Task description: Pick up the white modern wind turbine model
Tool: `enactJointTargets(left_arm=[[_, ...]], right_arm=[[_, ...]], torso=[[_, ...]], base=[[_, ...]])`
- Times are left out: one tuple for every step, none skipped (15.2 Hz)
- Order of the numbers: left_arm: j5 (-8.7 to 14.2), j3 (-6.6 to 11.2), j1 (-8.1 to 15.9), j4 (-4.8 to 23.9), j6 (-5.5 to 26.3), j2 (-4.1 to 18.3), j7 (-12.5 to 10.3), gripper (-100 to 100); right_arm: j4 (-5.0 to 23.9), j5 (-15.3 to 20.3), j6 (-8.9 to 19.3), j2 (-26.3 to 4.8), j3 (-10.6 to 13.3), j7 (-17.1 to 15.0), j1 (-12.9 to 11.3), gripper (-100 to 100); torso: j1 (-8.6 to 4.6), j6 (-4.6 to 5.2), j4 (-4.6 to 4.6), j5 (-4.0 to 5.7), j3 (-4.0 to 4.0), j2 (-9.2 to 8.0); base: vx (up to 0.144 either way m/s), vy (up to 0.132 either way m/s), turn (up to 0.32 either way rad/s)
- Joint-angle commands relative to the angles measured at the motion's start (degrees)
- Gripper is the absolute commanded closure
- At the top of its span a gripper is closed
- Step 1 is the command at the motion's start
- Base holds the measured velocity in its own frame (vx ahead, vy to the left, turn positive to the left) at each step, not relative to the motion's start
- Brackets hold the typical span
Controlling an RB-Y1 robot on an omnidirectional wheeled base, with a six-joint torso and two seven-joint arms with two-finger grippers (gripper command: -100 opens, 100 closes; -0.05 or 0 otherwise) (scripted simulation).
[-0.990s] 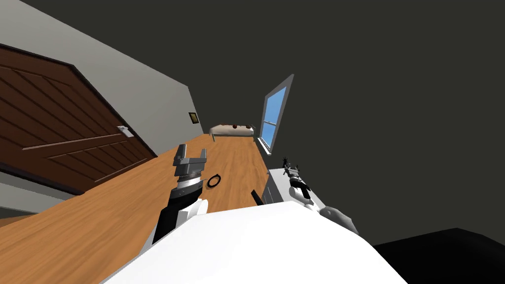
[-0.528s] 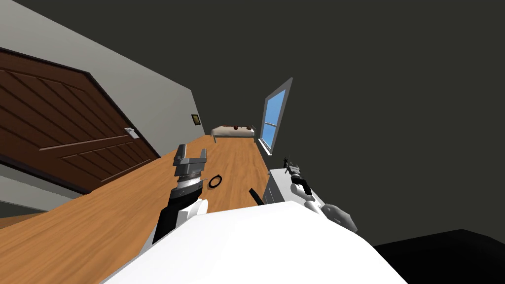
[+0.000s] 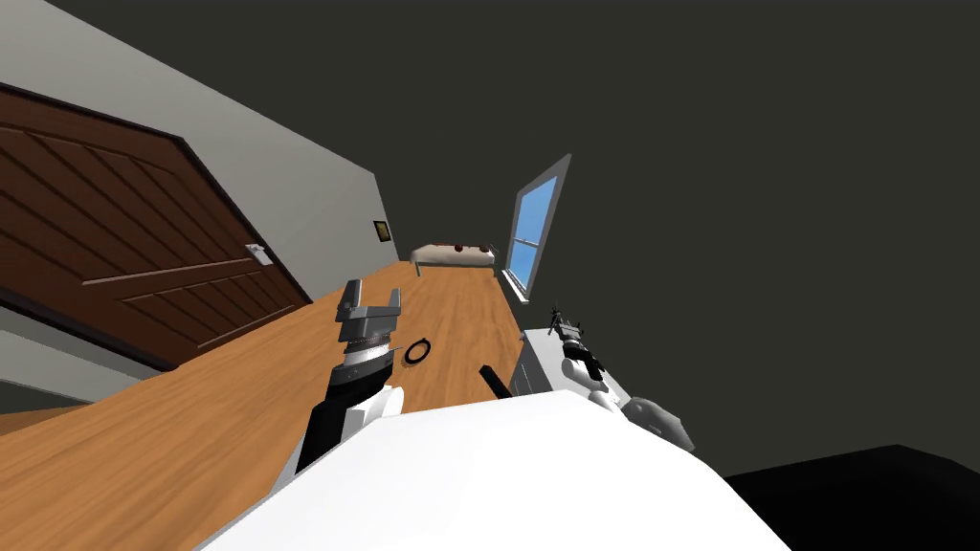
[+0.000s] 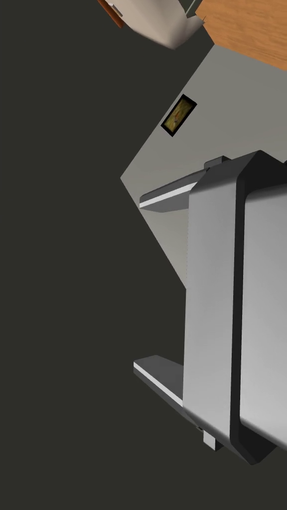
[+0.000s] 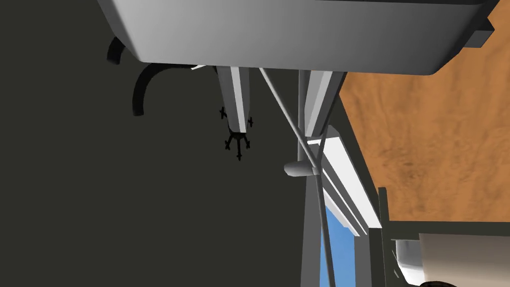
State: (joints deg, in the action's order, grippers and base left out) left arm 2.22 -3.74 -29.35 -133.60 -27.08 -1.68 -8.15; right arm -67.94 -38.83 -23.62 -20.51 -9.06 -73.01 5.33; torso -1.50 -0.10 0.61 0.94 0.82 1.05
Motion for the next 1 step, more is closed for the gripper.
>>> enactJointTargets(left_arm=[[0.0, 0.00, 0.0, 0.0, 0.0, 0.0, 0.0, 0]], right_arm=[[0.0, 0.0, 0.0, 0.0, 0.0, 0.0, 0.0, 100]], torso=[[0.00, 0.00, 0.00, 0.00, 0.00, 0.00]], base=[[-0.007, -0.063, 0.044]])
